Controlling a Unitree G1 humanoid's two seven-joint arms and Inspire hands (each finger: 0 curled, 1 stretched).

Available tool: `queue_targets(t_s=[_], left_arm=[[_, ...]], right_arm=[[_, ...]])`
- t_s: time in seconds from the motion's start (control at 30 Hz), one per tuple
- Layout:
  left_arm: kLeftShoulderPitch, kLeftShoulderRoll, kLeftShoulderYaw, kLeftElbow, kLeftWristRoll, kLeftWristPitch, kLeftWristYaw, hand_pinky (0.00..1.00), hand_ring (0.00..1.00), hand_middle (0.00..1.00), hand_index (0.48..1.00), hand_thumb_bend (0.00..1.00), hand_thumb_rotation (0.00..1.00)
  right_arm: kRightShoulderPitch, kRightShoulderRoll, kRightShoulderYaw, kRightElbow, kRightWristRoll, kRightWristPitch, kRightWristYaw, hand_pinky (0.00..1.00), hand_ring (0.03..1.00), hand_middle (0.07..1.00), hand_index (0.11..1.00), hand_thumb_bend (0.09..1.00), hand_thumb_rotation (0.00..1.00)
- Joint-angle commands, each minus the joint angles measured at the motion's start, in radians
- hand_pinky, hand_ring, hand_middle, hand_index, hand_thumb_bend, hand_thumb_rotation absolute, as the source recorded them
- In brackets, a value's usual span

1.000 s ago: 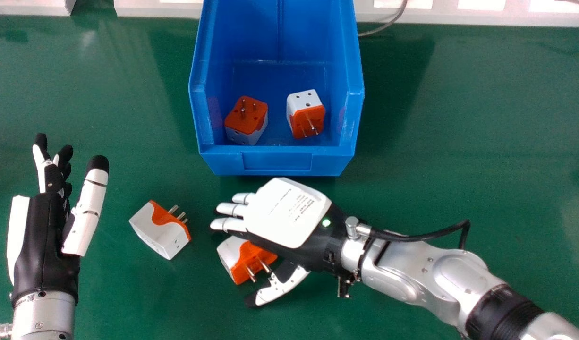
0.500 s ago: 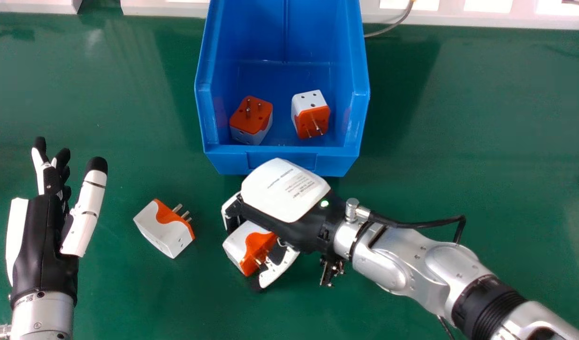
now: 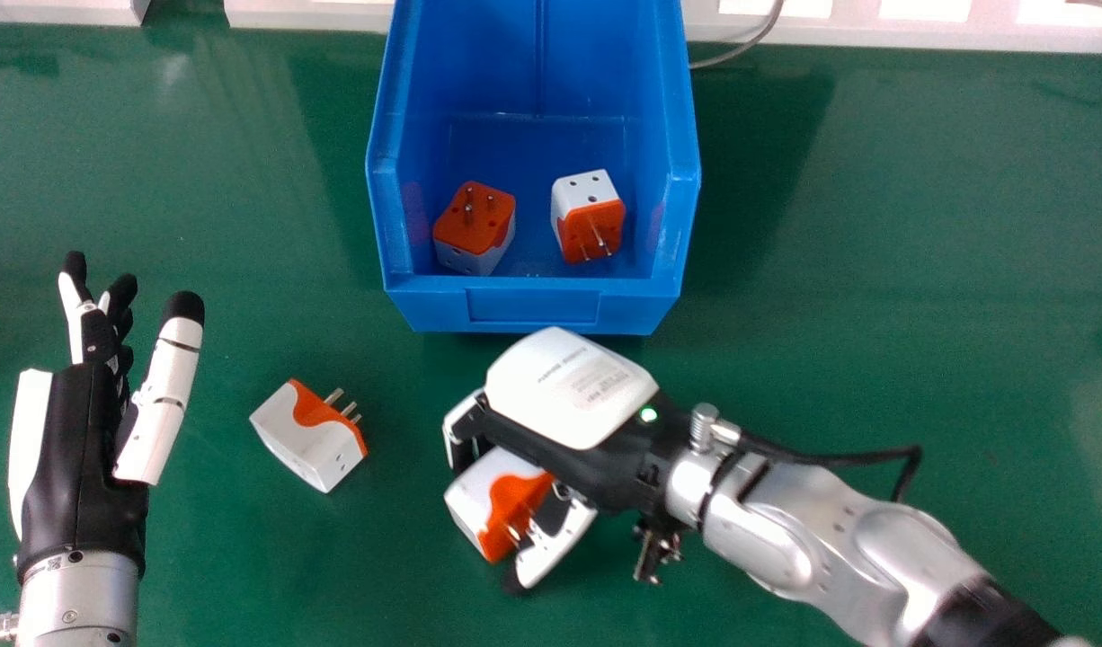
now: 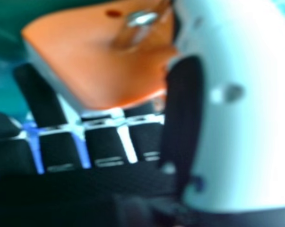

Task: Pick all objects and put in blue box

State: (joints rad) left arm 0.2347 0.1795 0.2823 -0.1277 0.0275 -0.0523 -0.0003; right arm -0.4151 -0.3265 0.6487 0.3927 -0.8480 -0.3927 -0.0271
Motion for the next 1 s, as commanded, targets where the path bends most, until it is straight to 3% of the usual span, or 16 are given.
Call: queue_targets(t_s=[0.0, 0.13, 0.27, 0.4, 0.53, 0.6, 0.67, 0.7, 0.73, 0.8, 0.83, 0.97], left_arm=[[-0.003, 0.006, 0.010, -0.014, -0.015, -0.008, -0.003, 1.00, 0.99, 0.98, 0.951, 0.46, 0.78], [-0.007, 0.010, 0.012, -0.005, -0.015, -0.011, -0.002, 1.00, 0.99, 0.99, 0.950, 0.45, 0.78], [-0.007, 0.022, 0.006, -0.004, 0.013, -0.008, 0.005, 0.99, 0.99, 0.98, 0.951, 0.45, 0.80], [-0.010, 0.024, 0.001, -0.003, 0.025, -0.005, 0.007, 1.00, 0.99, 0.98, 0.954, 0.46, 0.82], [-0.013, 0.024, 0.002, 0.009, 0.016, -0.025, 0.005, 0.99, 0.99, 0.98, 0.957, 0.47, 0.81], [-0.016, 0.019, 0.004, 0.011, 0.004, -0.022, 0.003, 0.98, 0.99, 0.98, 0.955, 0.46, 0.80], [-0.016, 0.019, 0.004, 0.009, 0.002, -0.018, 0.002, 0.98, 0.99, 0.98, 0.956, 0.47, 0.80], [-0.018, 0.014, 0.006, 0.008, -0.009, -0.008, 0.000, 0.99, 0.99, 0.99, 0.957, 0.48, 0.81], [-0.019, 0.015, 0.007, 0.009, -0.009, -0.006, 0.001, 0.99, 0.99, 0.99, 0.954, 0.48, 0.79], [-0.016, 0.020, 0.001, 0.011, 0.008, -0.014, 0.006, 0.98, 0.99, 0.99, 0.954, 0.49, 0.80], [-0.016, 0.019, 0.001, 0.012, 0.008, -0.020, 0.007, 0.98, 0.99, 0.99, 0.957, 0.48, 0.81], [-0.014, 0.011, 0.000, 0.017, 0.001, -0.035, 0.007, 0.96, 0.98, 0.98, 0.951, 0.47, 0.80]], right_arm=[[0.043, -0.027, -0.072, -0.206, 0.051, 0.031, 0.049, 0.09, 0.129, 0.191, 0.469, 0.487, 0.15], [0.073, -0.050, -0.149, -0.385, 0.053, 0.077, 0.086, 0.07, 0.119, 0.185, 0.469, 0.487, 0.16], [0.042, -0.039, -0.227, -0.465, 0.081, 0.113, 0.111, 0.07, 0.123, 0.192, 0.469, 0.487, 0.16], [-0.035, 0.003, -0.269, -0.437, 0.083, 0.152, 0.094, 0.08, 0.126, 0.194, 0.469, 0.487, 0.16], [-0.140, 0.054, -0.274, -0.314, 0.057, 0.171, 0.029, 0.05, 0.101, 0.168, 0.469, 0.484, 0.16], [-0.196, 0.077, -0.268, -0.243, 0.041, 0.180, -0.003, 0.04, 0.090, 0.157, 0.469, 0.485, 0.15], [-0.252, 0.099, -0.257, -0.167, 0.018, 0.192, -0.048, 0.04, 0.095, 0.161, 0.469, 0.485, 0.15], [-0.283, 0.113, -0.250, -0.123, -0.002, 0.204, -0.082, 0.04, 0.096, 0.163, 0.469, 0.485, 0.15], [-0.310, 0.122, -0.243, -0.083, -0.018, 0.210, -0.108, 0.05, 0.100, 0.166, 0.469, 0.486, 0.15], [-0.368, 0.144, -0.230, 0.003, -0.034, 0.223, -0.140, 0.06, 0.112, 0.180, 0.469, 0.486, 0.15], [-0.397, 0.155, -0.224, 0.044, -0.033, 0.240, -0.126, 0.06, 0.114, 0.182, 0.469, 0.486, 0.15], [-0.494, 0.199, -0.186, 0.213, -0.042, 0.298, -0.118, 0.18, 0.265, 0.349, 0.477, 0.486, 0.15]])
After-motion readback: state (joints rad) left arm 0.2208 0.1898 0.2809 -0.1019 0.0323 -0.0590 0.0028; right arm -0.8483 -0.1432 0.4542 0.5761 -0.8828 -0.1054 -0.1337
